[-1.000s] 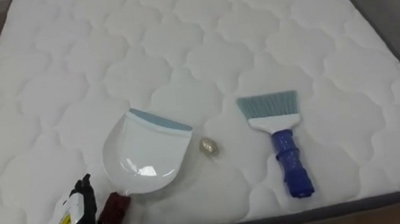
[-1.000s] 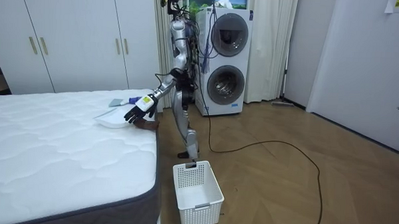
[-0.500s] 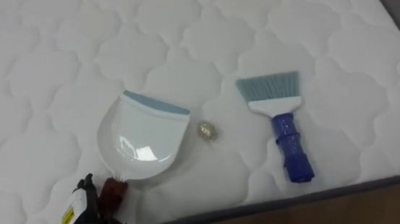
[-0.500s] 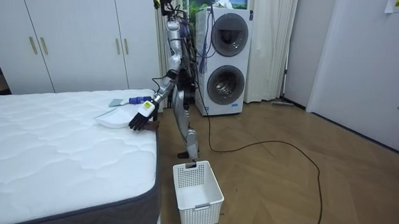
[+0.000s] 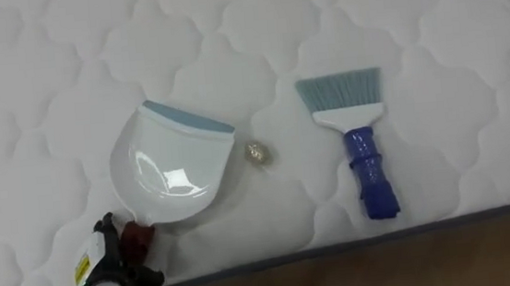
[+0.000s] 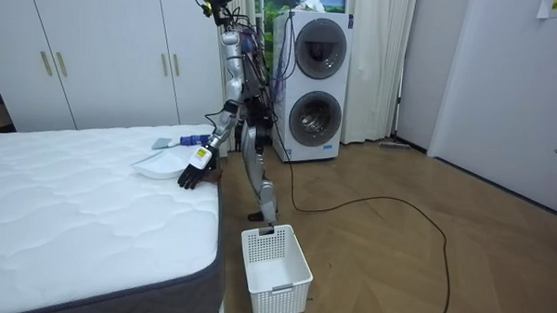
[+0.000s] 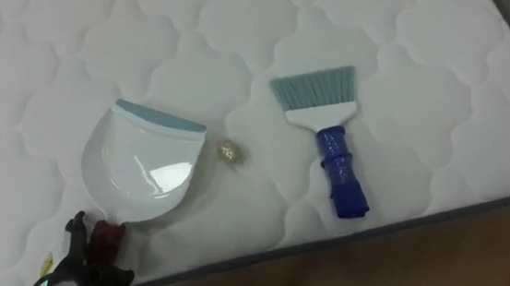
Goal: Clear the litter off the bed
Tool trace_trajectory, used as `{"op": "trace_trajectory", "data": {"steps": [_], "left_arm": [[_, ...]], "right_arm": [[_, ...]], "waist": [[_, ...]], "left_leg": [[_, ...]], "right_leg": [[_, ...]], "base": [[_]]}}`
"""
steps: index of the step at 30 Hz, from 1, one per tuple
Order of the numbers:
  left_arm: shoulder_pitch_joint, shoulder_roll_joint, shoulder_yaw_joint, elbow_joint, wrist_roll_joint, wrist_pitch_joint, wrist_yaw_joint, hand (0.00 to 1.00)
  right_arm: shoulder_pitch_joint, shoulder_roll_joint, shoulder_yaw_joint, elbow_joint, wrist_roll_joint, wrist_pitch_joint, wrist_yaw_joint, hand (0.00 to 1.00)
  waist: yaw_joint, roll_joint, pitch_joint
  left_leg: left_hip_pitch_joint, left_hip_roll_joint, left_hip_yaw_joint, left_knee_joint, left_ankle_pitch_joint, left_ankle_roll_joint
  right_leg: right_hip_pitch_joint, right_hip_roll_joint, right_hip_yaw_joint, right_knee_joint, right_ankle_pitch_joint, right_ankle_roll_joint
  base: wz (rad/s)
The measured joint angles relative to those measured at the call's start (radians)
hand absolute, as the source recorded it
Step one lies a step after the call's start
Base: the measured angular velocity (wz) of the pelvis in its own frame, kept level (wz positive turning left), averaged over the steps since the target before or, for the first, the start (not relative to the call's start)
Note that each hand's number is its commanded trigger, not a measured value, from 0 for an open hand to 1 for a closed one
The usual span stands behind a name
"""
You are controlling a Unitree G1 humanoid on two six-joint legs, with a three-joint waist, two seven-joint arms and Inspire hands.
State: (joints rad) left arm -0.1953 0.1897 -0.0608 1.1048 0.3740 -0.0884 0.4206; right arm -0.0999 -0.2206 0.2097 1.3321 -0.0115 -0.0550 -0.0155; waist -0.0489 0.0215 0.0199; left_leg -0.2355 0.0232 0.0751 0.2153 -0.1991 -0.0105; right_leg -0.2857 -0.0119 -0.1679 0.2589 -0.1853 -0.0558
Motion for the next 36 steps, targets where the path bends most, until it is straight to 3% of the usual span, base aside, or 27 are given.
{"op": "trace_trajectory", "data": {"steps": [2,4,6,11,12,13,14,15,16,18,21,24,26,30,36], "left_arm": [[-0.02,0.0,-0.003,0.023,-0.029,-0.006,0.0,0.0],[-0.039,0.0,-0.018,0.035,-0.06,-0.007,0.0,0.0],[-0.048,0.0,-0.024,0.039,-0.066,-0.014,-0.001,0.0],[-0.059,-0.005,-0.041,0.041,-0.066,-0.031,0.002,0.0],[-0.063,-0.006,-0.042,0.042,-0.066,-0.032,0.002,0.15],[-0.072,-0.009,-0.042,0.045,-0.07,-0.037,0.002,0.57],[-0.081,-0.011,-0.043,0.049,-0.071,-0.043,0.002,0.87],[-0.096,-0.013,-0.058,0.055,-0.081,-0.052,0.001,1.0],[-0.098,-0.015,-0.073,0.055,-0.089,-0.062,0.003,1.0],[-0.098,-0.014,-0.079,0.056,-0.089,-0.071,0.014,1.0],[-0.106,0.012,-0.075,0.064,-0.111,-0.069,0.037,1.0],[-0.125,0.046,-0.076,0.064,-0.132,-0.055,0.045,1.0],[-0.127,0.052,-0.08,0.065,-0.132,-0.042,0.042,1.0],[-0.119,0.02,-0.082,0.065,-0.146,-0.013,0.037,1.0],[-0.111,0.003,-0.141,0.088,-0.146,0.016,-0.001,1.0]], "right_arm": [[-0.007,0.002,0.017,0.001,0.0,0.0,-0.01,0.0],[-0.024,0.002,0.044,0.0,0.002,-0.002,-0.031,0.0],[-0.034,0.001,0.044,0.0,0.005,-0.01,-0.035,0.0],[-0.041,0.002,0.045,-0.012,0.007,-0.018,-0.038,0.0],[-0.043,0.002,0.047,-0.015,0.009,-0.019,-0.04,0.0],[-0.045,0.001,0.054,-0.016,0.018,-0.018,-0.043,0.0],[-0.044,0.0,0.054,-0.017,0.023,-0.018,-0.044,0.0],[-0.041,0.003,0.054,-0.018,0.032,-0.016,-0.044,0.0],[-0.039,0.006,0.054,-0.019,0.037,-0.016,-0.044,0.0],[-0.039,0.002,0.054,-0.027,0.038,-0.016,-0.046,0.0],[-0.036,-0.003,0.054,-0.035,0.045,-0.007,-0.048,0.0],[-0.033,-0.003,0.06,-0.043,0.086,0.007,-0.05,0.0],[-0.03,-0.003,0.067,-0.045,0.112,0.015,-0.058,0.0],[-0.027,-0.003,0.075,-0.046,0.134,0.026,-0.061,0.0],[-0.026,-0.003,0.085,-0.046,0.182,0.028,-0.062,0.0]], "waist": [[-0.002,-0.001,0.0036],[-0.01,-0.001,0.0187],[-0.013,0.008,0.0238],[-0.003,0.006,0.0248],[-0.006,0.005,0.0258],[-0.012,0.003,0.0274],[-0.016,0.007,0.0283],[-0.011,0.007,0.0288],[0.001,-0.002,0.0272],[0.007,-0.003,0.0271],[0.008,-0.003,0.0269],[0.001,-0.002,0.0269],[0.0,-0.001,0.0264],[0.0,-0.001,0.0261],[0.0,-0.001,0.026]], "left_leg": [[-0.013,-0.001,0.004,0.015,0.0,0.0],[-0.052,-0.004,0.006,0.065,-0.001,0.0],[-0.052,-0.003,0.005,0.05,0.0,0.0],[-0.083,-0.005,0.006,0.075,0.0,0.001],[-0.12,-0.012,0.008,0.119,-0.001,0.001],[-0.162,-0.016,0.002,0.133,0.0,0.006],[-0.179,-0.016,0.001,0.097,0.021,0.006],[-0.197,-0.011,0.01,0.035,0.08,0.029],[-0.192,-0.014,0.032,0.04,0.089,0.034],[-0.192,-0.02,0.035,0.043,0.089,0.036],[-0.193,-0.024,0.039,0.052,0.089,0.036],[-0.192,-0.021,0.045,0.053,0.092,0.04],[-0.187,-0.021,0.048,0.055,0.093,0.042],[-0.185,-0.02,0.058,0.06,0.095,0.046],[-0.19,-0.019,0.059,0.07,0.095,0.046]], "right_leg": [[-0.006,-0.002,0.007,0.001,0.0,0.0],[-0.007,-0.009,0.046,0.001,0.002,0.004],[-0.024,-0.007,0.044,0.009,0.002,0.005],[-0.058,-0.011,0.052,0.035,0.002,0.005],[-0.063,-0.015,0.072,0.035,0.002,0.005],[-0.068,-0.021,0.12,0.036,0.002,0.006],[-0.072,-0.02,0.131,0.038,0.002,0.01],[-0.087,-0.015,0.137,0.058,-0.006,0.022],[-0.096,-0.022,0.133,0.069,-0.008,0.026],[-0.098,-0.03,0.111,0.07,-0.008,0.027],[-0.096,-0.039,0.079,0.071,-0.007,0.029],[-0.099,-0.038,0.078,0.076,-0.007,0.03],[-0.099,-0.039,0.08,0.086,-0.008,0.032],[-0.1,-0.041,0.084,0.088,-0.008,0.035],[-0.107,-0.041,0.083,0.102,-0.008,0.035]], "base": [[0.0],[0.05],[0.1],[0.04],[0.26],[0.37],[0.38],[0.19],[0.04],[-0.1],[-0.12],[-0.06],[-0.05],[-0.06],[0.0]]}}
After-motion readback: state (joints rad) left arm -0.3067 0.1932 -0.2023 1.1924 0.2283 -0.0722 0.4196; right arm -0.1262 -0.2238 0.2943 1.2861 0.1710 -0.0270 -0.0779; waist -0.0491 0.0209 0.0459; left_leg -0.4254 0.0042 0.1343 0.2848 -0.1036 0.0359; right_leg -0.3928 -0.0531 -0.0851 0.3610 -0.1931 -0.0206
